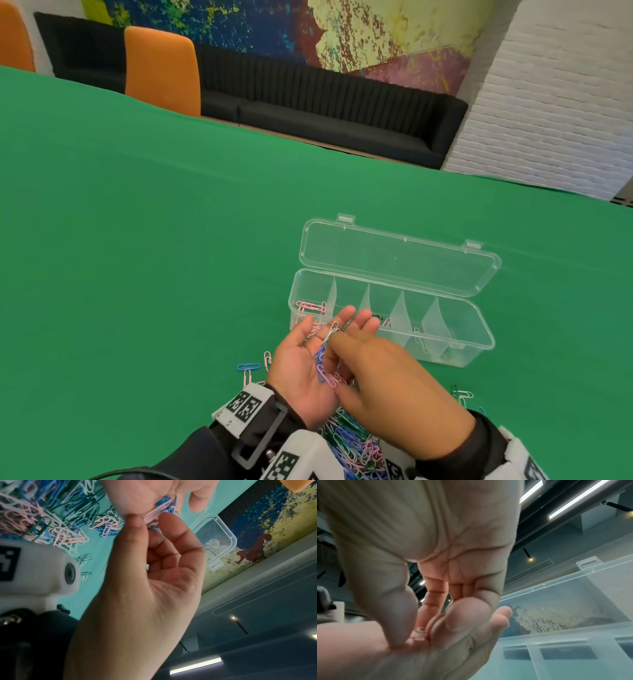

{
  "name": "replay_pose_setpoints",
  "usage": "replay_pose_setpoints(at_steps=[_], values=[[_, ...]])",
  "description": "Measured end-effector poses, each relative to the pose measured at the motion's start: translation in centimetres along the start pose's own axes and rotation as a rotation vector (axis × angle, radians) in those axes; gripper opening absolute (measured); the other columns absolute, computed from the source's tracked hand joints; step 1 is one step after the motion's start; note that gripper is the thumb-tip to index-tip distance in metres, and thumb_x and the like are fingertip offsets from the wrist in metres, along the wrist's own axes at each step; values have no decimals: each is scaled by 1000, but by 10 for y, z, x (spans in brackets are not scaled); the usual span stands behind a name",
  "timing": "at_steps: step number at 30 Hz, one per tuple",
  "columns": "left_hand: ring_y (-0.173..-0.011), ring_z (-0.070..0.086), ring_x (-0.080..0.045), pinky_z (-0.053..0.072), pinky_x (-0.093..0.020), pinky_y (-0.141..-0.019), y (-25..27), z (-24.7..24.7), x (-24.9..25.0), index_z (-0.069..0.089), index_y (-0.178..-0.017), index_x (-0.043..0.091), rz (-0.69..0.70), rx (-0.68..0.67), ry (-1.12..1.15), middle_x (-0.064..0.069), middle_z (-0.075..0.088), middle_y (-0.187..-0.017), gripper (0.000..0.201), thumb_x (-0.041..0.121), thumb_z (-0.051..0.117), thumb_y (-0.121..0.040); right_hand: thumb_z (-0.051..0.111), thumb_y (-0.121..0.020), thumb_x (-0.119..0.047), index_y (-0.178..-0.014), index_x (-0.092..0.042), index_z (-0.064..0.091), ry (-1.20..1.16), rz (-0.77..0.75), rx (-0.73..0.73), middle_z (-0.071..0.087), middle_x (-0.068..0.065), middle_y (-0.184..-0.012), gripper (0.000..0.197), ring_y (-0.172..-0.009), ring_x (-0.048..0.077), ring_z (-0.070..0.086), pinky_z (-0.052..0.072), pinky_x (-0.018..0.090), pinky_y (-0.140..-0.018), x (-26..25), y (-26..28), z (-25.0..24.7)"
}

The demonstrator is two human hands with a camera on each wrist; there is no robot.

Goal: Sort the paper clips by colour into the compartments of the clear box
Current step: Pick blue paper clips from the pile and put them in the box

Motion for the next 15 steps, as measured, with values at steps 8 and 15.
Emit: replay_pose_setpoints(at_steps=[8, 15], values=[[-96, 66, -41, 48, -57, -79, 3, 2, -2, 67, -101, -10, 44, 25, -13, -29, 61, -117, 50, 30, 42, -85, 42, -86, -10, -101, -23, 41, 10, -28, 50, 52, 0, -104, 20, -84, 22, 49, 40, 34, -69, -3, 0, -4], [-73, 69, -34, 57, -44, -65, 4, -8, -15, 67, -88, -6, -12, 116, -42, -26, 66, -91, 52, 31, 33, -98, 51, -80, -7, -82, -31, 47, -203, -38, 124, 50, -12, -67, 24, -63, 1, 47, 35, 14, -57, 8, 2, -24]])
Point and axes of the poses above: each hand's wrist, its own y-axis away from the middle knuckle, its own z-axis out of the palm, x = y × z, the point moved 7 cm from there along -y, towards the middle knuckle
